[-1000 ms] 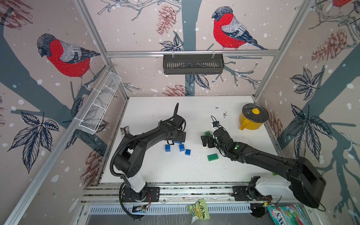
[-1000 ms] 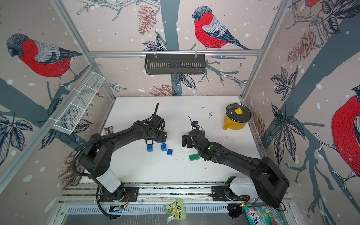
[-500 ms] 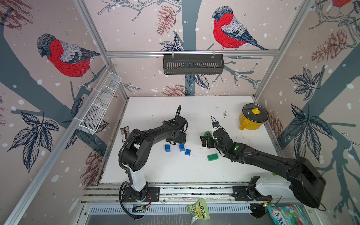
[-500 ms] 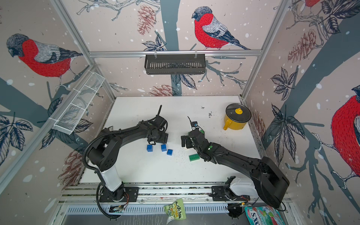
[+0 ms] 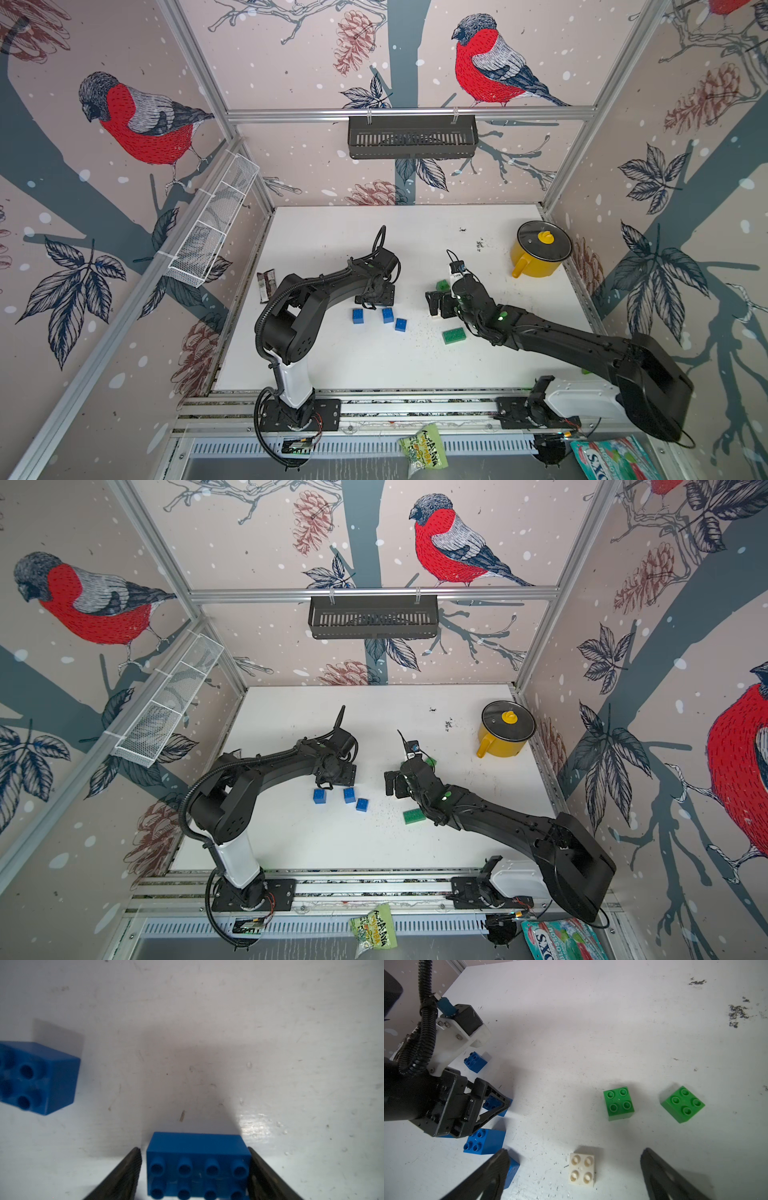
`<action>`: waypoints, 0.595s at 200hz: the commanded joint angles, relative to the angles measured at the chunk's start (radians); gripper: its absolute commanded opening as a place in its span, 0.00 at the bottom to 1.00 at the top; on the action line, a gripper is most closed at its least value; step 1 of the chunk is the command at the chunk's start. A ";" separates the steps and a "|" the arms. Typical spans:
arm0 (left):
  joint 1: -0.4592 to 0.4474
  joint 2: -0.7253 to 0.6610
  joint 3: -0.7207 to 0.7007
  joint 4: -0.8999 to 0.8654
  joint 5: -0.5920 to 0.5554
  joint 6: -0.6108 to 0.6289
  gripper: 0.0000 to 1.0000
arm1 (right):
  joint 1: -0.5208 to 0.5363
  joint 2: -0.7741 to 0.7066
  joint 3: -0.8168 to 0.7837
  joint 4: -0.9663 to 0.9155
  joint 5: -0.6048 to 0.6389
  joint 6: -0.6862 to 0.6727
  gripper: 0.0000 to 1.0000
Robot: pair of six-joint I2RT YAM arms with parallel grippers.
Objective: Assemble the letter h with lego
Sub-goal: Pick up the lego brick from the center of the board.
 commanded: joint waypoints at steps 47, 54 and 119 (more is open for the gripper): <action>-0.006 0.002 -0.003 -0.009 -0.012 -0.019 0.76 | 0.003 0.008 0.009 0.020 0.012 0.008 0.99; -0.005 0.004 -0.003 -0.008 -0.012 -0.018 0.76 | 0.003 0.008 0.010 0.019 0.013 0.008 0.99; -0.009 0.010 0.000 -0.013 -0.018 -0.016 0.70 | 0.003 0.010 0.010 0.020 0.013 0.009 1.00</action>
